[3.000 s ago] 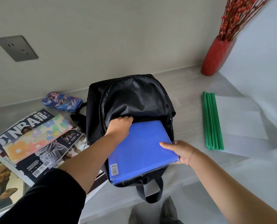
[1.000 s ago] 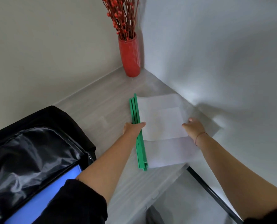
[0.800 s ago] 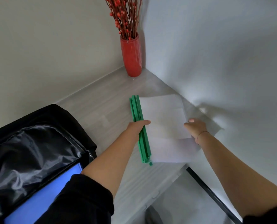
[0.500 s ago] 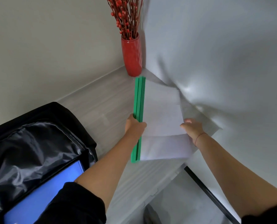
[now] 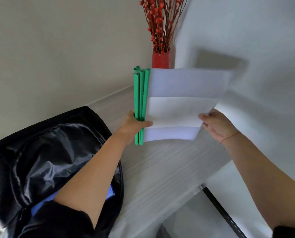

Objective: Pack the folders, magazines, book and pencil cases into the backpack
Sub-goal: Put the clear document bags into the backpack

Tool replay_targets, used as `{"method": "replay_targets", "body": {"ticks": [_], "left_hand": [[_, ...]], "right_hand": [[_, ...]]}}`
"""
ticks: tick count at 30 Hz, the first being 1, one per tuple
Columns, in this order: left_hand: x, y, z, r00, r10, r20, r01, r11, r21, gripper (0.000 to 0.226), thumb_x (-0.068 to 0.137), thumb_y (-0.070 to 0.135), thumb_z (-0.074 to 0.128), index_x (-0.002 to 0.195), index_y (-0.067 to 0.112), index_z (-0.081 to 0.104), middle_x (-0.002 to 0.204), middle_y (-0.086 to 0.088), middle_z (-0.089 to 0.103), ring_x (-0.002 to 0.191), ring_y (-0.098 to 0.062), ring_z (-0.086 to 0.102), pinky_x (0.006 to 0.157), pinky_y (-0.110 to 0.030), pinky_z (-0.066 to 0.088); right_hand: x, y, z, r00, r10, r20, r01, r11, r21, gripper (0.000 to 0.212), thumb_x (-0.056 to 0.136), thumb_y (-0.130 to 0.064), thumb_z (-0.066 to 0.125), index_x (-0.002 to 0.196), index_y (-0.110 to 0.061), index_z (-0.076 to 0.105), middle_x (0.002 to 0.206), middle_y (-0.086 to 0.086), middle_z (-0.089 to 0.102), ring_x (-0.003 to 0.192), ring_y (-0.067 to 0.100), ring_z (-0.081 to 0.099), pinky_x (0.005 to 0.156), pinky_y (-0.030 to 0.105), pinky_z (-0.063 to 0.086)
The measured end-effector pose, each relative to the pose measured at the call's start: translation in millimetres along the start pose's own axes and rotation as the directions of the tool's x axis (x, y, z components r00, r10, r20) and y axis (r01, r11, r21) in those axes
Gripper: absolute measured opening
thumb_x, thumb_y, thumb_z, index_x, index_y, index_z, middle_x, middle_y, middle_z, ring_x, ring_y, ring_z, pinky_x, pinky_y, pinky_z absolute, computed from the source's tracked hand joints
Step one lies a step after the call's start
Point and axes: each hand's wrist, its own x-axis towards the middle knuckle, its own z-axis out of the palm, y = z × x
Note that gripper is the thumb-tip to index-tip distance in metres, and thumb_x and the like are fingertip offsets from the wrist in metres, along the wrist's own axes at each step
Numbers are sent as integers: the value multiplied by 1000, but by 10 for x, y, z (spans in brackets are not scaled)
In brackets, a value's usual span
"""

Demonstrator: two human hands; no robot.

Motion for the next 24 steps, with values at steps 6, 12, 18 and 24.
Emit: {"method": "replay_targets", "body": {"ticks": [6, 12, 18, 24], "left_hand": [[-44, -359, -96, 996, -87, -16, 87, 996, -14, 65, 70, 2, 80, 127, 9, 50, 122, -8, 63, 113, -25, 59, 102, -41, 45], [-64, -474, -20, 995, -84, -60, 87, 996, 34, 59, 76, 24, 78, 127, 11, 52, 113, -2, 64, 101, -18, 59, 86, -27, 46], [-307, -493, -242, 988, -77, -130, 90, 992, 91, 26, 78, 38, 74, 95, 29, 56, 88, 11, 62, 78, -4, 58, 59, -16, 40], [-860, -607, -726, 981, -95, -171, 97, 995, 3, 34, 79, 39, 73, 105, 27, 55, 98, 3, 63, 92, -15, 60, 73, -26, 45]], "right_hand": [[-11, 231, 93, 998, -52, 17, 54, 988, -142, 44, 91, 8, 47, 60, -16, 68, 60, -14, 69, 61, -4, 64, 66, 14, 46], [-79, 365, 132, 999, -39, 11, 41, 924, -379, 26, 90, -10, 58, 115, -8, 63, 111, 7, 67, 85, 3, 67, 74, 12, 50], [-271, 222, 292, 995, -92, 38, 99, 869, -484, 21, 90, -13, 59, 92, 6, 66, 90, 20, 73, 89, 39, 62, 71, 16, 50], [-549, 245, 743, 972, 14, 234, 101, 876, -472, 12, 91, -7, 55, 98, -10, 65, 86, 20, 62, 78, 21, 56, 57, 28, 47]]}}
